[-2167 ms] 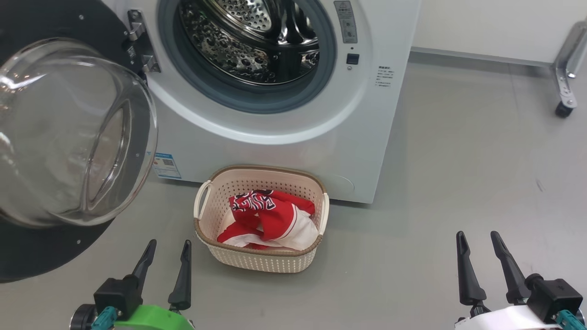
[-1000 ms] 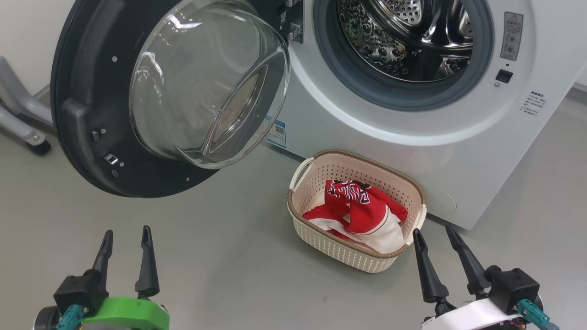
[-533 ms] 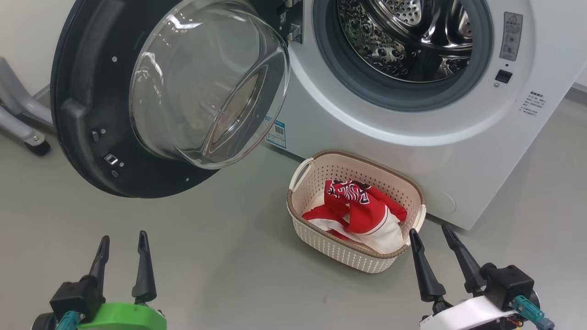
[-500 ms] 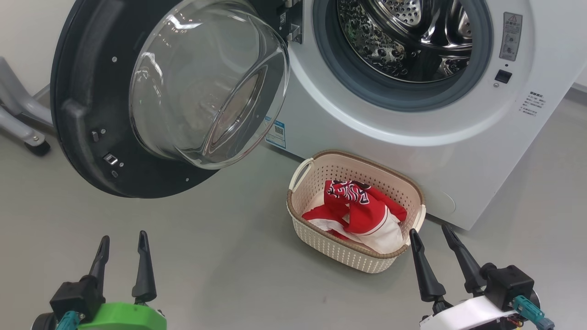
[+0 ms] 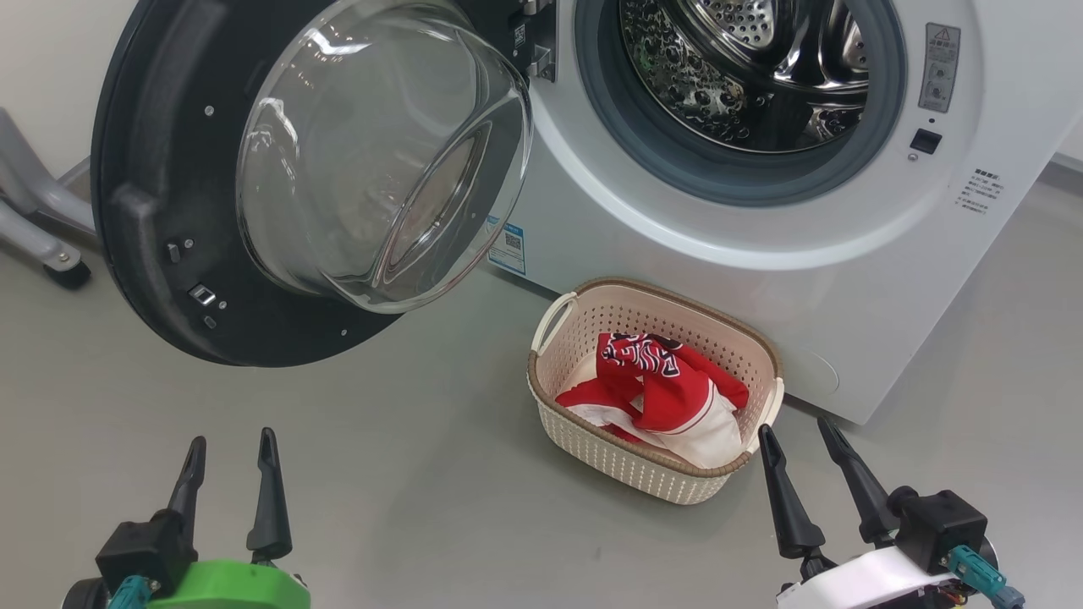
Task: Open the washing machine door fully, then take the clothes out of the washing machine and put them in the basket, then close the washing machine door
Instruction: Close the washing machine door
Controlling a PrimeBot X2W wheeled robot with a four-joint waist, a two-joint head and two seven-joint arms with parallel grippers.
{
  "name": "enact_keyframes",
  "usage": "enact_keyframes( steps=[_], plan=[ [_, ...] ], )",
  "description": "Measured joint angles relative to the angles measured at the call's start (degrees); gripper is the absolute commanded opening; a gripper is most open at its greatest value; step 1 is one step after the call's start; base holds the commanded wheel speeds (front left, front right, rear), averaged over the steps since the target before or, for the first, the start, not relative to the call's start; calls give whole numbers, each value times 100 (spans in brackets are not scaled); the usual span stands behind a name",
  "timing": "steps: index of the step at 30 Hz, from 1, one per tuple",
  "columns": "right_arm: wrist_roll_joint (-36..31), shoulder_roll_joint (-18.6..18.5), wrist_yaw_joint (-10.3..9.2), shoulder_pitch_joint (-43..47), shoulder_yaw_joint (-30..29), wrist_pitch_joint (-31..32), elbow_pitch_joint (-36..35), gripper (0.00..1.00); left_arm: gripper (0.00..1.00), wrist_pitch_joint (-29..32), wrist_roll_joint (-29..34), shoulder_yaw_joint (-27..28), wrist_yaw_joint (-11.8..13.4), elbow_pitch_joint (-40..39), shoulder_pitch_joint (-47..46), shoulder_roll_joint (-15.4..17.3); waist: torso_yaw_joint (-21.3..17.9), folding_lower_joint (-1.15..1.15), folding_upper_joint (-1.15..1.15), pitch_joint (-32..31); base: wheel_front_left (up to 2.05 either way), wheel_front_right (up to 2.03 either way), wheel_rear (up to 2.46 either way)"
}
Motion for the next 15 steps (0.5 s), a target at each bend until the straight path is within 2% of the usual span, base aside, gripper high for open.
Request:
enact_keyframes(
  steps=[13, 14, 15],
  plan=[
    [1, -15, 0, -12, -3, 0, 29, 100, 100, 0, 0, 0, -8, 0, 14, 0, -6, 0, 0, 16, 0, 0, 0],
    [1, -15, 0, -12, -3, 0, 30, 100, 92, 0, 0, 1, -8, 0, 14, 0, -6, 0, 0, 18, 0, 0, 0],
    [1, -15, 0, -13, -3, 0, 31, 100, 50, 0, 0, 1, -8, 0, 14, 0, -6, 0, 0, 19, 0, 0, 0]
  ],
)
